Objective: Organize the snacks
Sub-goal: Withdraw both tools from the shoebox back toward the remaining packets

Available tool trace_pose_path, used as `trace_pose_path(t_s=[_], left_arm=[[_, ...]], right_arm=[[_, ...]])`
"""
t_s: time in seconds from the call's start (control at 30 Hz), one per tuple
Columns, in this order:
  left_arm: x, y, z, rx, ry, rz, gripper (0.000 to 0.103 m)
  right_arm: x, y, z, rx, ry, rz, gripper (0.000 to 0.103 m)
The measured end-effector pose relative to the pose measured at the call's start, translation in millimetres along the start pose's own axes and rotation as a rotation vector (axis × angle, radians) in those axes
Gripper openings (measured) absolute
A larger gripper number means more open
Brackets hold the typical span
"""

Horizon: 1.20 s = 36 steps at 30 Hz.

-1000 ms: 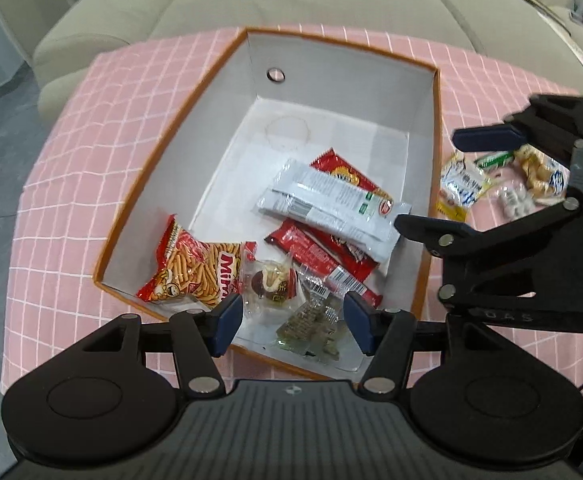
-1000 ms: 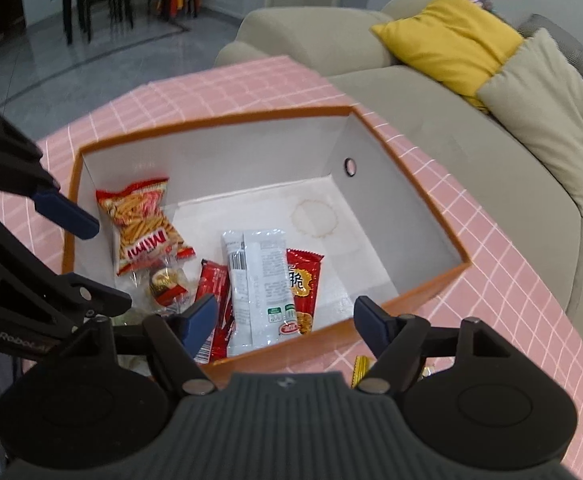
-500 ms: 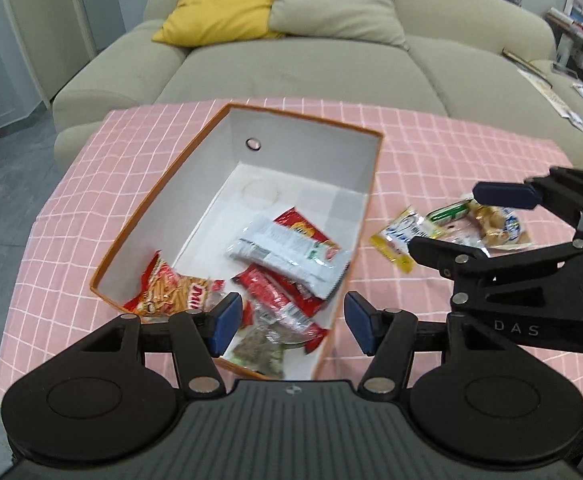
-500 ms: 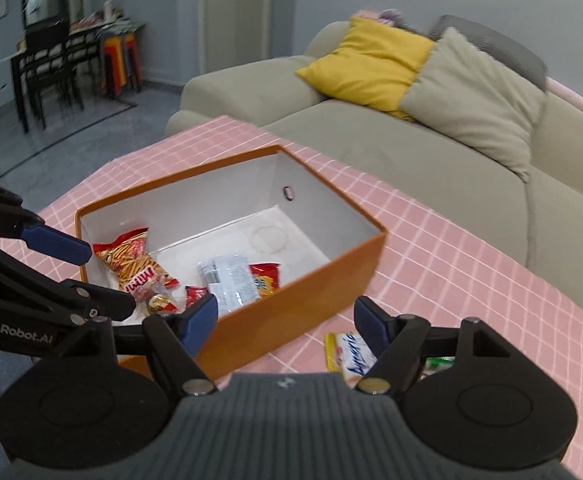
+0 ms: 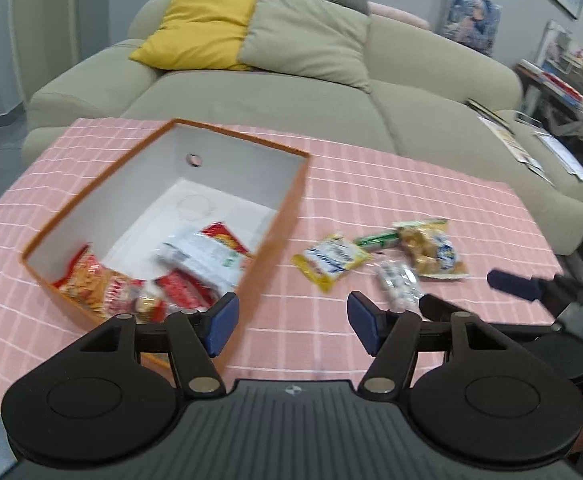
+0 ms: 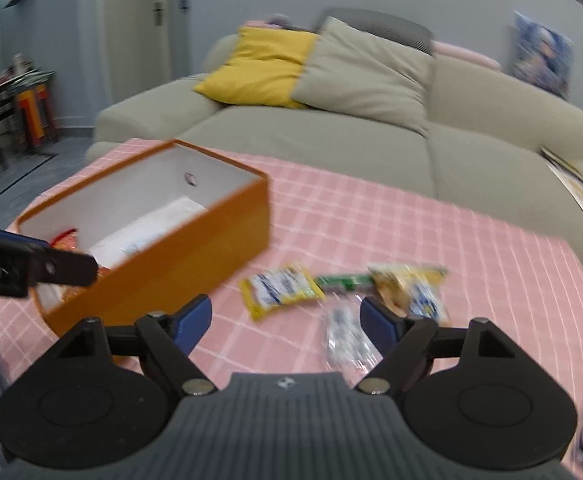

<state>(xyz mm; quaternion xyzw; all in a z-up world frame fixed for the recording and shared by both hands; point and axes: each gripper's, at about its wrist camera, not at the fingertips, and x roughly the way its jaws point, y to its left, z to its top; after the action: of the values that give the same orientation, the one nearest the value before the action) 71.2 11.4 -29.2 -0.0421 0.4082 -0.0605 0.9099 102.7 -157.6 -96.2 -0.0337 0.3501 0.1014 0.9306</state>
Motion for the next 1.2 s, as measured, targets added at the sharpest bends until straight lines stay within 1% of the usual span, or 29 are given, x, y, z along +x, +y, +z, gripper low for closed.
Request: trace_pose_path(t_s=[0.07,0.2,0.37,0.47,0.73,0.8,0.97,1.03,1.13,1.2], left_arm=[[4.9,-7.7,-4.6,0.008,0.002,-0.026,0.073],[16.6,-20.8,-13.4,0.017,0.019,-0.064,0.073],[35.1,-35.9,-21.5,0.04,0.043,-0.068,0.073],[44.6,-41.8,-22.6,0.059,0.055,-0.066,0.073],[74.5,-49.1,-17.2,0.067,0.105,-0.062,0.074],[82.6,-50.8,-14.8,0.083,0.108,-0.058,0.074],[107.6,-56.6,-7.0,0.182,0.11,-0.013,0.074],[118.9,-56.1,-1.9,0.194,0.114,0.0,0.074],[135.9,-56.1,5.2,0.184,0.115,0.006,0.073],[148.0,-58.2,7.0,0.204,0.124,0.014,0.073]], right_arm=[[-0.1,-9.6,-13.5,0.036,0.015,-0.036,0.084],[3.0,-28.3,-35.9,0.07,0.056,-0.096,0.084],[9.0,-41.9,-51.4,0.097,0.084,-0.125,0.084],[14.0,-46.9,-56.1,0.109,0.096,-0.121,0.084],[36.9,-61.2,-58.7,0.108,0.146,-0.116,0.084],[44.2,-63.6,-55.8,0.111,0.15,-0.106,0.084],[66.1,-61.7,-43.1,0.075,0.154,-0.066,0.083],[75.7,-59.4,-38.2,0.063,0.159,-0.045,0.083],[91.7,-54.9,-33.9,0.046,0.17,-0.033,0.082],[102.2,-53.2,-32.5,0.042,0.185,-0.027,0.081]])
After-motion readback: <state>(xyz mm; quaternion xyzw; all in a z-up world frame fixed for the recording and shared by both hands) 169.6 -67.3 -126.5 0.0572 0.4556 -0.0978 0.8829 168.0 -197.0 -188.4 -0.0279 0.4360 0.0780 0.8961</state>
